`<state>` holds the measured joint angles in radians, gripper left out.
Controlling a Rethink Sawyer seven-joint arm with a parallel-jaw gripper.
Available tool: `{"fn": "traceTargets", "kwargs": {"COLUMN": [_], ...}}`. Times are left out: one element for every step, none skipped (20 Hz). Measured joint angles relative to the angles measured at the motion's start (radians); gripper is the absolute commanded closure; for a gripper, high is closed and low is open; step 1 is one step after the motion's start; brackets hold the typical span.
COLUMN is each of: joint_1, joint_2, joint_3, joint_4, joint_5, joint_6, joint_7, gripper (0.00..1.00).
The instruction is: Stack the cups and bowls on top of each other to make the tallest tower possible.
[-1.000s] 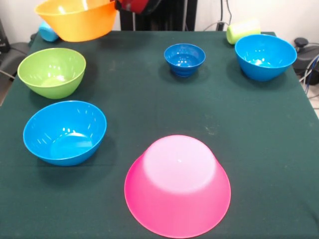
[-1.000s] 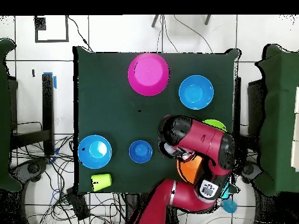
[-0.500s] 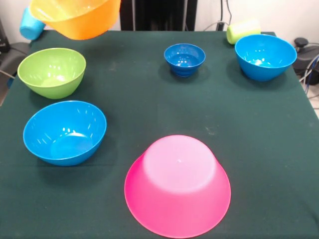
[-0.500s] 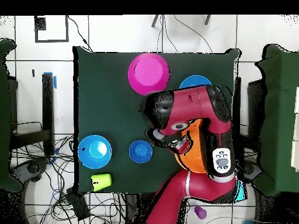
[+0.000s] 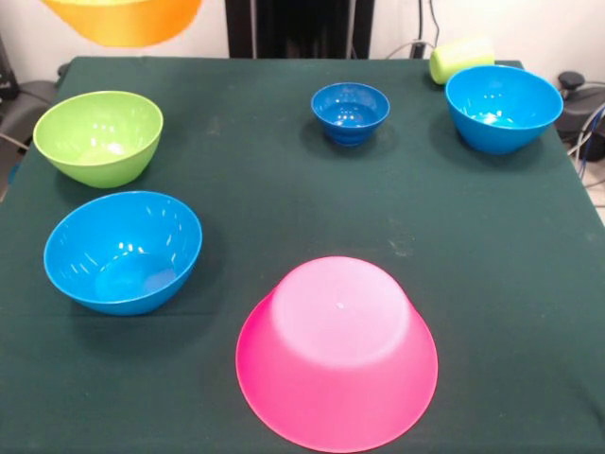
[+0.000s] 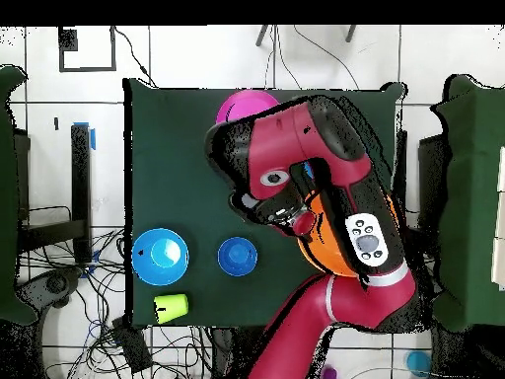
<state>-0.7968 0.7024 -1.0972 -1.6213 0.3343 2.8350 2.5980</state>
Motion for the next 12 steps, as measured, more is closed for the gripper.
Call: {"fn": "traceTargets", "kwargs": {"joint_1": [0.001,0.002,0.002,0.003,0.004,0.006,0.007,0.01,0.012,0.015,0.02,0.024], "joint_2": [-0.021,-0.038,-0.041,-0.065,-0.078,-0.093,-0.104,-0.118,-0.127,-0.139,-0.149,-0.154], "joint_3": [-0.024,-0.043,-0.047,-0.073,-0.087,-0.103,-0.113,-0.128,-0.137,-0.148,-0.156,-0.159], "joint_4": [0.006,0.01,0.011,0.016,0.018,0.02,0.021,0.023,0.023,0.024,0.027,0.03], "joint_5": [0.0,-0.001,-0.001,-0.001,-0.001,-0.001,0.0,0.0,-0.001,0.0,0.0,0.0], "joint_6": [0.0,0.0,0.0,0.0,0.0,0.0,0.0,0.0,0.0,0.0,0.0,0.0], "joint_7": [0.0,0.0,0.0,0.0,0.0,0.0,0.0,0.0,0.0,0.0,0.0,0.0], "gripper": [1.0,1.0,1.0,1.0,1.0,1.0,1.0,1.0,1.0,1.0,1.0,1.0]}}
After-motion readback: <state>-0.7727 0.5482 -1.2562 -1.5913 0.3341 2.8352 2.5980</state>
